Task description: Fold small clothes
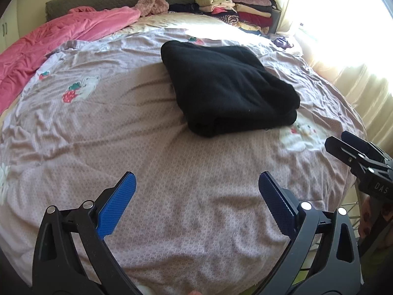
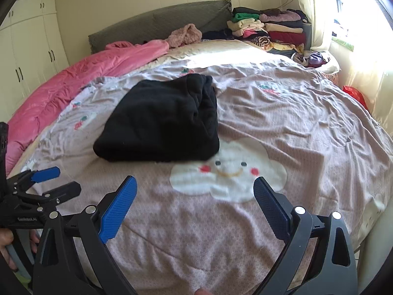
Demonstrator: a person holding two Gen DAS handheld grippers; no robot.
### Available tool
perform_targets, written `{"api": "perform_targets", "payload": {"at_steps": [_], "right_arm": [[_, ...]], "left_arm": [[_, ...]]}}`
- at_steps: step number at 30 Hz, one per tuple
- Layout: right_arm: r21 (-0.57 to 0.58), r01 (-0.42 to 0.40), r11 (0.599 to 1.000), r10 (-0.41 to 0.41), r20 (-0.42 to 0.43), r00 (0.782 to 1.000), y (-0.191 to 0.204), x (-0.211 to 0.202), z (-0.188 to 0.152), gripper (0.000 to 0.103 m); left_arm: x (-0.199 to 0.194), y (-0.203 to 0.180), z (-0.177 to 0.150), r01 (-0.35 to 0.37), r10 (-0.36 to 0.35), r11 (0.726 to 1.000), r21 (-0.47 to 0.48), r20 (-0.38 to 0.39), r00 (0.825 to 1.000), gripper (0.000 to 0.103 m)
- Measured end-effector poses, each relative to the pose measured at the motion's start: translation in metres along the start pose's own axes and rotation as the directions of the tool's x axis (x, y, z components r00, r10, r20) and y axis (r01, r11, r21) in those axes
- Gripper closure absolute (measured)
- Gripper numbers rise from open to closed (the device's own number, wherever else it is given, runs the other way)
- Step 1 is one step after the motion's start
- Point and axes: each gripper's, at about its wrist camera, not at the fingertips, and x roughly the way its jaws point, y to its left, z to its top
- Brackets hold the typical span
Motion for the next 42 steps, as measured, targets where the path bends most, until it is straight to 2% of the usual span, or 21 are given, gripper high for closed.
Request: {"api": "perform_targets", "payload": {"at_steps": [19, 42], "right_arm": [[-0.027, 0.006, 1.000, -0.006, 0.002, 1.000, 0.010, 0.000, -0.001, 0.008], [-0.040, 0.008, 0.999, -0.008, 0.002, 1.000, 0.013, -0.001, 0.002, 0.008]], "left_arm": [[-0.003, 0.008, -0.001, -0.011, 0.012, 0.999, -0.048, 0.016, 1.000, 0.009], [-0.004, 0.009, -0.002, -0.048, 0.049, 0.998, -0.048, 0.019, 0.999, 0.009]]}}
